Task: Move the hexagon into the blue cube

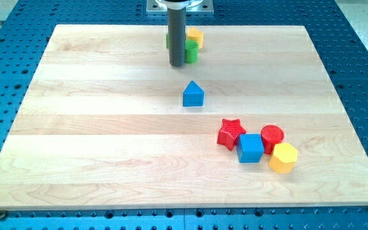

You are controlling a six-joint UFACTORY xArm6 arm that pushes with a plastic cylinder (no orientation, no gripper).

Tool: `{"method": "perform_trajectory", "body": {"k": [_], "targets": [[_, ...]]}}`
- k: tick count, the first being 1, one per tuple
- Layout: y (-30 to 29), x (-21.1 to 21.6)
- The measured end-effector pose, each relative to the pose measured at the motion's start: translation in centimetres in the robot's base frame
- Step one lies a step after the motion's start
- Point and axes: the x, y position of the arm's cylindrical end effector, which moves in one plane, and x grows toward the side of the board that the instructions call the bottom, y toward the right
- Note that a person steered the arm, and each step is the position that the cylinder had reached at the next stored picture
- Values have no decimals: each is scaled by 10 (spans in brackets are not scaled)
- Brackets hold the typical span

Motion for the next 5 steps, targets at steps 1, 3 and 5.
{"method": "perform_trajectory", "body": {"k": [1,3,5], "targets": [[25,-2],[30,4],[237,127]]}}
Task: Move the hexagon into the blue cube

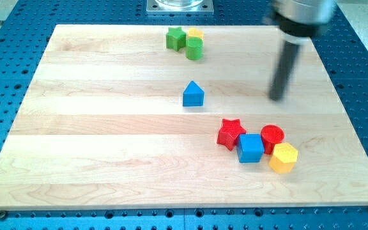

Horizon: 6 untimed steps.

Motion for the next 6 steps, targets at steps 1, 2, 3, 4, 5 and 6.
{"method": "perform_trajectory", "body": {"k": [1,2,3,4,5,6], "targets": [[31,102],[-15,135],[-26,132],[-86,129],[-116,123],[-120,160]]}}
